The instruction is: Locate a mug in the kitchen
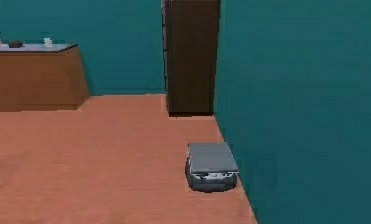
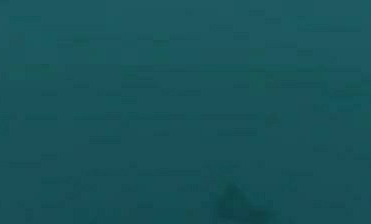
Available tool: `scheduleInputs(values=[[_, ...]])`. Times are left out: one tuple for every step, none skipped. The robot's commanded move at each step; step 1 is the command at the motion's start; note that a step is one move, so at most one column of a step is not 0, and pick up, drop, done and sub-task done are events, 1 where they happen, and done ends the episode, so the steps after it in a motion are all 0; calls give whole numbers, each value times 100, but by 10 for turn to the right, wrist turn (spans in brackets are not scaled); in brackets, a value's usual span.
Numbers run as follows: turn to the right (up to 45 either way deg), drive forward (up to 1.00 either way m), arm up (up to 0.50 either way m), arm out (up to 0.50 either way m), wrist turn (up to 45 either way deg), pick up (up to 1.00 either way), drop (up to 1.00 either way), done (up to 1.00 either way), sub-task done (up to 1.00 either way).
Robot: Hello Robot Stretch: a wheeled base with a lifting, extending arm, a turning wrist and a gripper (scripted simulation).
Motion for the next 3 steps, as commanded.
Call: scheduleInputs(values=[[-240, 0, 0, 0, 0, 0, 0, 0, 0], [0, 100, 0, 0, 0, 0, 0, 0, 0], [-30, 0, 0, 0, 0, 0, 0, 0, 0]])
